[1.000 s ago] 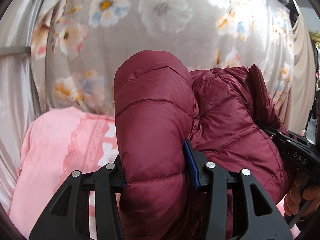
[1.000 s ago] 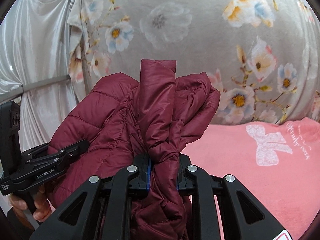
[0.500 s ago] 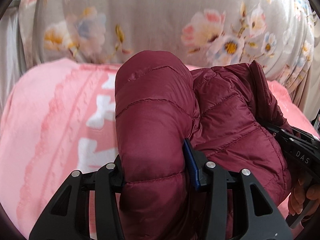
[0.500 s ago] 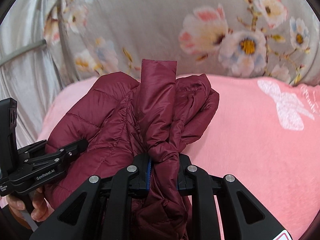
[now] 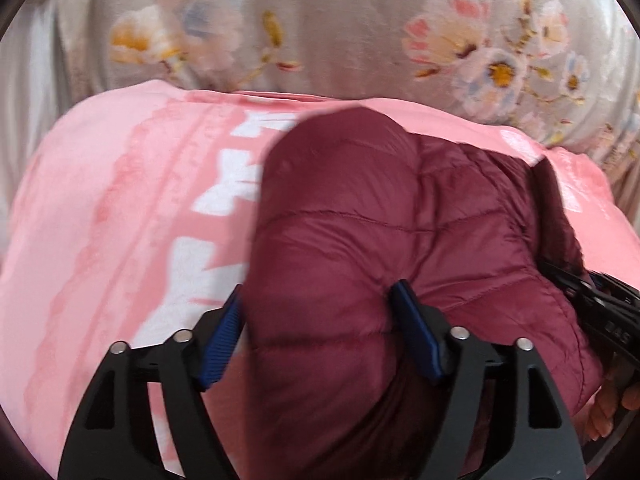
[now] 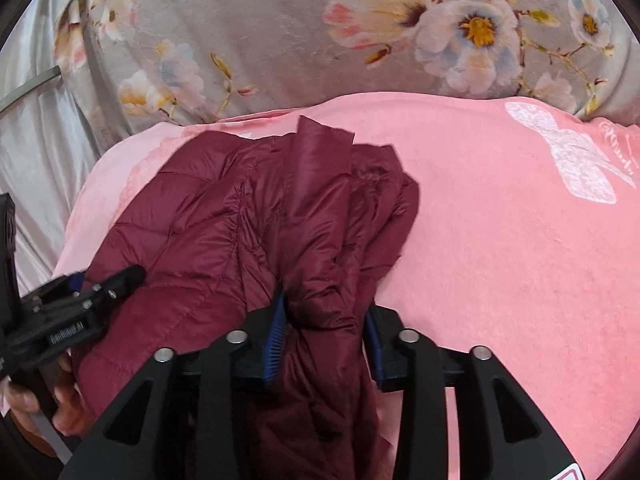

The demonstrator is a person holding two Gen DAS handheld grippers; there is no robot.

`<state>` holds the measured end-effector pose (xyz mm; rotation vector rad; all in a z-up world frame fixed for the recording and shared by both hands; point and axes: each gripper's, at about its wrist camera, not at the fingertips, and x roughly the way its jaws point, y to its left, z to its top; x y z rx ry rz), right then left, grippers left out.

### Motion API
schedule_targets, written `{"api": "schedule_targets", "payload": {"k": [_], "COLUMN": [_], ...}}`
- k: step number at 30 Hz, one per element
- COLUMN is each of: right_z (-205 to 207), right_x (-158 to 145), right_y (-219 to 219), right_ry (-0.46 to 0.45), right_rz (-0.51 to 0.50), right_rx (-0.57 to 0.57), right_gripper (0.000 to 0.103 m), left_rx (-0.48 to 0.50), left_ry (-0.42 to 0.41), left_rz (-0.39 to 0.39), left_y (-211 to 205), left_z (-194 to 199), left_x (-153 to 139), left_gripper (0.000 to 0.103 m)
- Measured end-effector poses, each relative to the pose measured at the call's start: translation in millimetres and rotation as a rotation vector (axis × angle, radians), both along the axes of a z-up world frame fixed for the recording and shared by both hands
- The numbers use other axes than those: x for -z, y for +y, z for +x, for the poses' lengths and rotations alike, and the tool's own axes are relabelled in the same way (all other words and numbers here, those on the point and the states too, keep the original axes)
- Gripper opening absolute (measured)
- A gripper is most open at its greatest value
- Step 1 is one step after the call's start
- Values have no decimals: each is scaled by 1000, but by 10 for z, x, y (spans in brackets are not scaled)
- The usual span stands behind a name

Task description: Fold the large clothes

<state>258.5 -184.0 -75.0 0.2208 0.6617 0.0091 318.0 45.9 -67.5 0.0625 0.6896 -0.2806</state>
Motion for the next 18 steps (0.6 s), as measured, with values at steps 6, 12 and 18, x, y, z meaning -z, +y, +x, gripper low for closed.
{"api": "schedule_targets", "payload": {"k": [6, 12, 18], "right_z": [-273, 130, 604], "right_x": [-444, -623, -290], "right_y": [-106, 285, 227], "right_ry": [-73, -27, 58], "right_rz": [-61, -165, -208], "right_rx": [114, 94, 238], "right_gripper": [31, 6, 6], "left_rx": [-159, -278, -300], "left_ry": [9, 8, 92], "left_rz": [29, 89, 129], "left_y": [165, -33, -247], "left_z": [-26, 172, 500], "left_x": [-374, -540, -286], "left_gripper": [87, 89, 89]}}
